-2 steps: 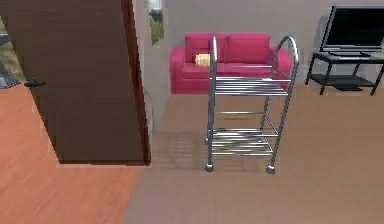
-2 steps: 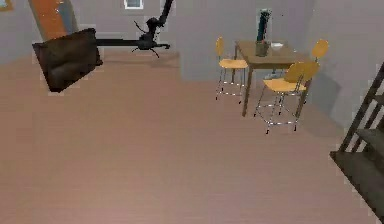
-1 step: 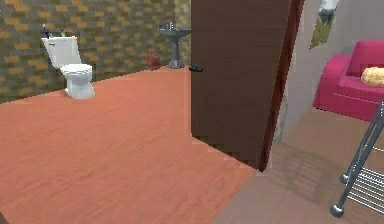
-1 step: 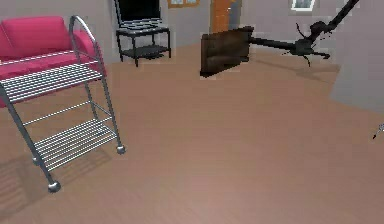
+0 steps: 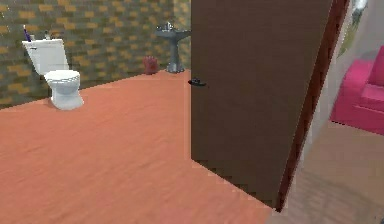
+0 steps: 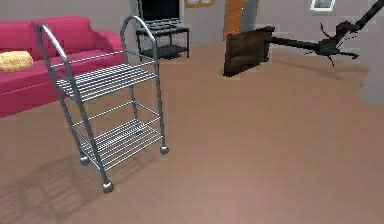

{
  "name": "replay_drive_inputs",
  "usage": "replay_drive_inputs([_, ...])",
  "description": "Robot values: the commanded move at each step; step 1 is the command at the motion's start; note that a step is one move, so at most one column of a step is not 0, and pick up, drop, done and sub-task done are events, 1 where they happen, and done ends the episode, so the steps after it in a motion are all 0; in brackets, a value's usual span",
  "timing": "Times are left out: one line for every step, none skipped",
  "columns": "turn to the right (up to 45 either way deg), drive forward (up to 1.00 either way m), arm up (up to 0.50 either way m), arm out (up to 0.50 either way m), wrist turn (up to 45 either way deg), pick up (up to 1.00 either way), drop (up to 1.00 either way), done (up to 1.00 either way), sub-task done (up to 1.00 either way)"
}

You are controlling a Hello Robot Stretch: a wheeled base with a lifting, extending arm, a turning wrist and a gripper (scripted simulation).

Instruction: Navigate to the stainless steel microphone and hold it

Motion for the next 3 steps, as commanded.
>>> replay_drive_inputs([-18.0, 0.00, 0.00, 0.00, 0.0, 0.00, 0.00, 0.00, 0.00])
replay_drive_inputs([0.0, 0.05, 0.00, 0.00, 0.0, 0.00, 0.00, 0.00, 0.00])
replay_drive_inputs([-18.0, 0.00, 0.00, 0.00, 0.0, 0.00, 0.00, 0.00, 0.00])
